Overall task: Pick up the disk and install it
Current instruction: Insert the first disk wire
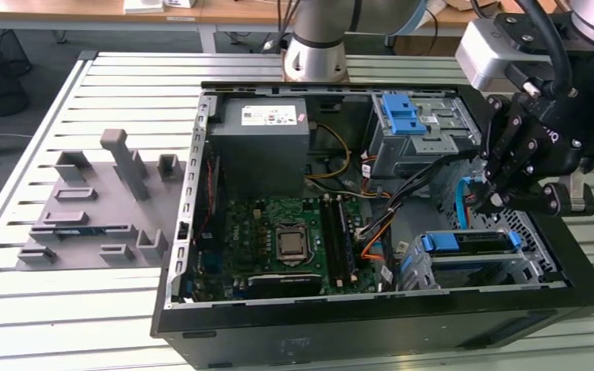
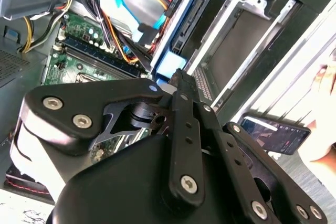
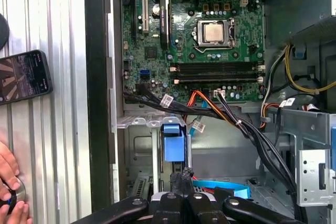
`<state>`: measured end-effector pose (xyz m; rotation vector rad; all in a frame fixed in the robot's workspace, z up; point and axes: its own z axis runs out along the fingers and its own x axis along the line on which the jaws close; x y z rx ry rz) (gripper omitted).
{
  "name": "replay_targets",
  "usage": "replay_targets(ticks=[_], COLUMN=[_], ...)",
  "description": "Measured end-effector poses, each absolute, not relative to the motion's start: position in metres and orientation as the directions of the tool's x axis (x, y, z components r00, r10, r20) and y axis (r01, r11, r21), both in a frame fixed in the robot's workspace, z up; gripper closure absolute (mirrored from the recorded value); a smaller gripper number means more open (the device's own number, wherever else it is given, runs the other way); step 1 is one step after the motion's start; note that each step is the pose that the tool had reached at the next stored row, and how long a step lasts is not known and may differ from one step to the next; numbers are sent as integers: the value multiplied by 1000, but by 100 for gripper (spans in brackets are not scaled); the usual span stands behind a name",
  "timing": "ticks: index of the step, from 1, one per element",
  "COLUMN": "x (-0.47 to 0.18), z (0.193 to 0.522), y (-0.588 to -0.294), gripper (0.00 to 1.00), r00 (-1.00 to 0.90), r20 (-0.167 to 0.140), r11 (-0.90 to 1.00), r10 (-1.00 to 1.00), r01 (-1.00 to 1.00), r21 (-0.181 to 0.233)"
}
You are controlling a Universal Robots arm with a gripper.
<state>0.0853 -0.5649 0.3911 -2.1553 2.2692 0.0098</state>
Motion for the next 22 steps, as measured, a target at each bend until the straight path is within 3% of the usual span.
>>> replay_targets(ticks=[22], x=[92], z=[385], y=[-552], gripper=[89], r00=[-51], r20=[-13], r11=[52], r10=[-999], r01=[-999], r21=[-4])
